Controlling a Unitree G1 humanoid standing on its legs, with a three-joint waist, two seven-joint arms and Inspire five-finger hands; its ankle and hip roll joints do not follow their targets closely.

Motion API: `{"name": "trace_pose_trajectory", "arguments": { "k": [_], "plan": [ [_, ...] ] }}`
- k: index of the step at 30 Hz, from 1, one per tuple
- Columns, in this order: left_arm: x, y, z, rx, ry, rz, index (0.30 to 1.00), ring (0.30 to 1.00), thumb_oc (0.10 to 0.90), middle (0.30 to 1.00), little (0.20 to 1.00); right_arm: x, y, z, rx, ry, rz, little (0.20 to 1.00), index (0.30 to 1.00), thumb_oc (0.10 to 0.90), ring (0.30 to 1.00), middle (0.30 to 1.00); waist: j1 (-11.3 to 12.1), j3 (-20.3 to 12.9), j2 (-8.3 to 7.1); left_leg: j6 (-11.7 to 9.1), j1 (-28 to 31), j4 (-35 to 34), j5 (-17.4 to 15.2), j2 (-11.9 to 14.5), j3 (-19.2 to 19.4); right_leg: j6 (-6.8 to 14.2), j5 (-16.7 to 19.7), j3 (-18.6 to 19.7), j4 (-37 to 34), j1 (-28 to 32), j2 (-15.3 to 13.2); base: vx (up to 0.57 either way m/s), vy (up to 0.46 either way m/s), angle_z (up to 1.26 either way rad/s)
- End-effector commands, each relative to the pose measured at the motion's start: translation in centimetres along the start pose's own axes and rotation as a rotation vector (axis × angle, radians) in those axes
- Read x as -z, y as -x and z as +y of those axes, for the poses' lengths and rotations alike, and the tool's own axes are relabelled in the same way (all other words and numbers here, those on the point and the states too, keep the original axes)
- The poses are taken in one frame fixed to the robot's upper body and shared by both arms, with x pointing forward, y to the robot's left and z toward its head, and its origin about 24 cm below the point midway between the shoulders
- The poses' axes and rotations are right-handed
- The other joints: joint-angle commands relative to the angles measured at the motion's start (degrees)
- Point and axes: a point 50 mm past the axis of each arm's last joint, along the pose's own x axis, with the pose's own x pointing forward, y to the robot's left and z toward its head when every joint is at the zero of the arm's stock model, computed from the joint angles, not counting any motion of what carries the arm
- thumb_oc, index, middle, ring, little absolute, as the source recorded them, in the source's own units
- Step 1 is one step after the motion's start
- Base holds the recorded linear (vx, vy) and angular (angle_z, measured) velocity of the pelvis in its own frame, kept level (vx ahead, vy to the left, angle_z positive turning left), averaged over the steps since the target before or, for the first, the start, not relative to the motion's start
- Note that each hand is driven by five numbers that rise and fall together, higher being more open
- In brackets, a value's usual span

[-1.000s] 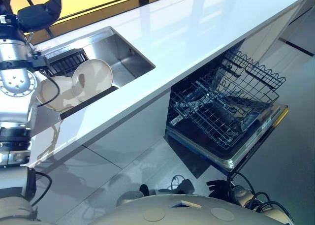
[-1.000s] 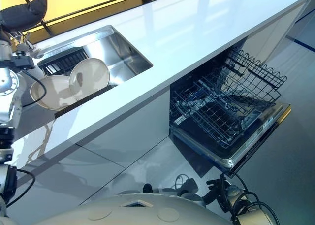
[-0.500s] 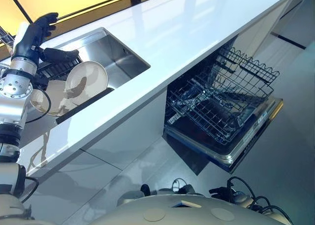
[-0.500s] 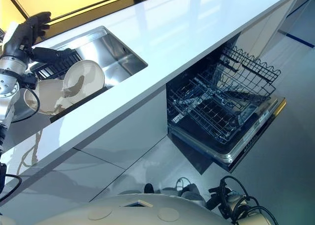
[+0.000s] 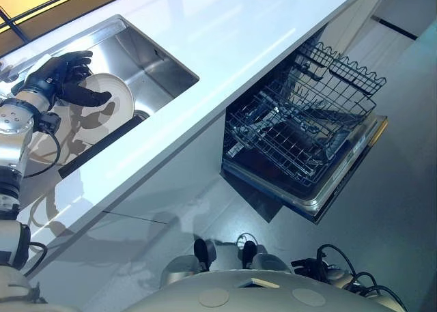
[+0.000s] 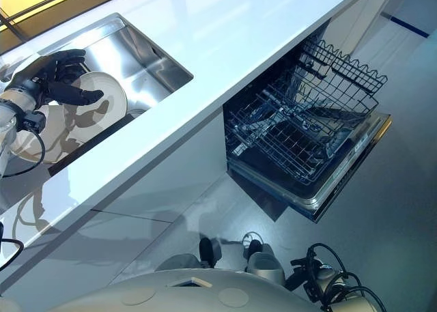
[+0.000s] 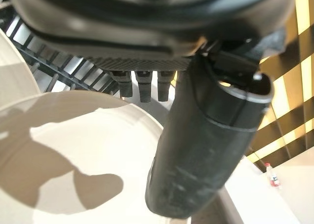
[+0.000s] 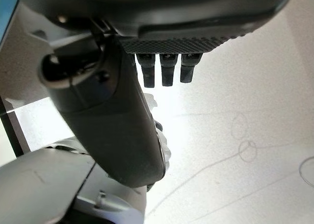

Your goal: Pick up plates and place into dishwasher.

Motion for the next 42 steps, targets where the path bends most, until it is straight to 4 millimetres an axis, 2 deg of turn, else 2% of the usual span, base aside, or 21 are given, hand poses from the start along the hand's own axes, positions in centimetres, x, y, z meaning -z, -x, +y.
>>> {"name": "trace_pose_trajectory", "arguments": {
  "k": [1, 6, 12, 13, 14, 16, 19, 21, 22, 23, 26, 36, 39, 42],
  "plan": [
    [-6.8, -0.4, 5.3, -0.176, -0.042, -0.194, 0.900, 0.900, 0.800, 0.900, 0.900, 1.8, 0.7, -3.3, 0.087, -0.016, 0.062, 0.900, 0.900, 0.800, 0.900, 0.900, -0.54, -2.61, 2.50, 2.88, -3.04, 9.95, -11.12, -3.21, 1.95, 7.08, -3.32, 0.22, 10.38, -7.93, -2.91, -0.04, 0.010, 0.01],
    [-6.9, -0.6, 5.3, -0.123, -0.105, -0.154, 0.900, 0.900, 0.800, 0.900, 0.900, 1.6, 0.8, -3.7, 0.092, -0.032, 0.043, 0.900, 0.900, 0.800, 0.900, 0.900, -0.59, -1.63, 2.33, 2.79, -4.20, 9.83, -10.73, -3.08, 2.30, 7.45, -2.66, 0.45, 9.64, -8.53, -2.78, -0.06, -0.009, 0.00],
    [-6.3, -0.5, 5.1, 0.099, -0.155, -0.023, 0.900, 0.900, 0.800, 0.900, 0.900, 1.5, 0.9, -4.2, 0.092, -0.040, 0.031, 0.900, 0.900, 0.800, 0.900, 0.900, -0.29, -1.58, 2.67, 2.49, -4.24, 9.06, -10.20, -3.04, 2.16, 7.50, -2.39, 0.21, 8.68, -8.08, -2.62, -0.05, -0.022, 0.02],
    [-5.9, -0.4, 5.0, 0.138, -0.148, 0.004, 0.862, 0.862, 0.756, 0.862, 0.856, 1.4, 0.9, -4.3, 0.091, -0.041, 0.031, 0.900, 0.900, 0.800, 0.900, 0.900, -0.19, -1.66, 2.82, 2.47, -4.05, 8.76, -10.12, -3.04, 2.17, 7.45, -2.37, 0.05, 8.46, -7.91, -2.58, -0.06, -0.009, 0.00],
    [-5.7, -0.2, 4.8, 0.186, -0.152, 0.018, 0.740, 0.740, 0.613, 0.740, 0.713, 1.3, 0.9, -4.4, 0.092, -0.047, 0.031, 0.900, 0.900, 0.800, 0.900, 0.900, -0.08, -1.75, 3.11, 2.32, -3.80, 8.34, -9.92, -3.02, 2.25, 7.36, -2.46, -0.31, 8.33, -7.69, -2.56, -0.06, -0.003, 0.00],
    [-5.5, -0.1, 4.5, 0.249, -0.131, 0.036, 0.592, 0.592, 0.440, 0.592, 0.540, 1.2, 1.0, -4.5, 0.095, -0.056, 0.032, 0.900, 0.900, 0.800, 0.900, 0.900, 0.06, -1.93, 3.46, 2.18, -3.37, 7.41, -9.56, -2.98, 2.34, 7.20, -2.62, -0.75, 8.17, -7.41, -2.52, -0.05, -0.002, 0.02],
    [-5.5, 0.2, 3.8, 0.336, -0.108, 0.020, 0.467, 0.467, 0.295, 0.467, 0.395, 1.1, 1.0, -4.8, 0.099, -0.066, 0.038, 0.900, 0.900, 0.800, 0.900, 0.900, 0.42, -2.42, 3.91, 2.13, -2.70, 6.59, -9.33, -3.13, 2.07, 7.01, -2.91, -1.31, 8.28, -7.20, -2.59, -0.05, -0.009, 0.08],
    [-5.7, 0.2, 2.6, 0.417, -0.096, -0.002, 0.366, 0.366, 0.177, 0.366, 0.277, 0.7, 1.0, -5.0, 0.103, -0.065, 0.033, 0.900, 0.900, 0.800, 0.900, 0.900, 0.83, -2.70, 4.15, 2.12, -2.33, 6.46, -9.37, -3.25, 1.70, 6.74, -3.27, -1.63, 8.54, -7.04, -2.61, -0.08, -0.030, 0.13],
    [-5.7, 0.2, 2.3, 0.440, -0.089, -0.008, 0.366, 0.366, 0.177, 0.366, 0.277, 0.6, 1.1, -5.1, 0.104, -0.065, 0.029, 0.900, 0.900, 0.800, 0.900, 0.900, 0.91, -2.81, 4.20, 2.13, -2.19, 6.40, -9.40, -3.31, 1.54, 6.63, -3.39, -1.66, 8.55, -6.96, -2.54, -0.07, -0.031, 0.15],
    [-5.8, 0.2, 2.0, 0.451, -0.091, -0.020, 0.300, 0.300, 0.100, 0.300, 0.200, 0.4, 1.1, -5.3, 0.105, -0.066, 0.028, 0.900, 0.900, 0.800, 0.900, 0.900, 0.98, -2.91, 4.25, 2.12, -2.07, 6.36, -9.43, -3.33, 1.40, 6.51, -3.53, -1.68, 8.56, -6.86, -2.47, -0.08, -0.036, 0.14],
    [-6.4, 0.2, 1.0, 0.477, -0.093, -0.066, 0.300, 0.300, 0.100, 0.300, 0.200, -0.3, 1.2, -5.9, 0.115, -0.071, -0.001, 0.900, 0.900, 0.800, 0.900, 0.900, 1.32, -3.47, 4.41, 1.96, -1.63, 5.89, -9.25, -3.25, 1.06, 6.04, -4.19, -1.89, 8.63, -6.20, -2.09, -0.08, -0.046, 0.04],
    [-7.7, 0.1, 0.6, 0.443, -0.083, -0.157, 0.300, 0.300, 0.100, 0.300, 0.200, -2.2, 1.5, -6.8, 0.171, -0.106, -0.108, 0.900, 0.900, 0.800, 0.900, 0.900, 1.41, -4.84, 4.52, 1.48, -0.21, 4.27, -8.58, -2.73, 0.44, 5.04, -5.49, -2.08, 8.88, -4.71, -1.03, -0.07, -0.068, 0.00],
    [-8.3, 0.2, 1.3, 0.363, -0.085, -0.209, 0.300, 0.300, 0.100, 0.300, 0.200, -3.1, 1.7, -7.2, 0.208, -0.131, -0.178, 0.900, 0.900, 0.800, 0.900, 0.900, 1.39, -5.20, 4.55, 1.16, 0.41, 3.10, -8.13, -2.65, 0.23, 4.84, -5.53, -2.25, 8.25, -4.04, -0.57, -0.05, -0.093, 0.00],
    [-9.5, 0.8, 3.0, 0.168, -0.063, -0.315, 0.300, 0.300, 0.100, 0.300, 0.200, -5.4, 2.6, -8.4, 0.228, -0.204, -0.334, 0.900, 0.900, 0.800, 0.900, 0.900, 1.24, -5.59, 4.33, 0.71, 0.73, 2.51, -7.83, -2.39, 0.16, 4.52, -5.60, -2.25, 7.55, -3.42, 0.01, -0.04, -0.112, 0.02]
  ]
}}
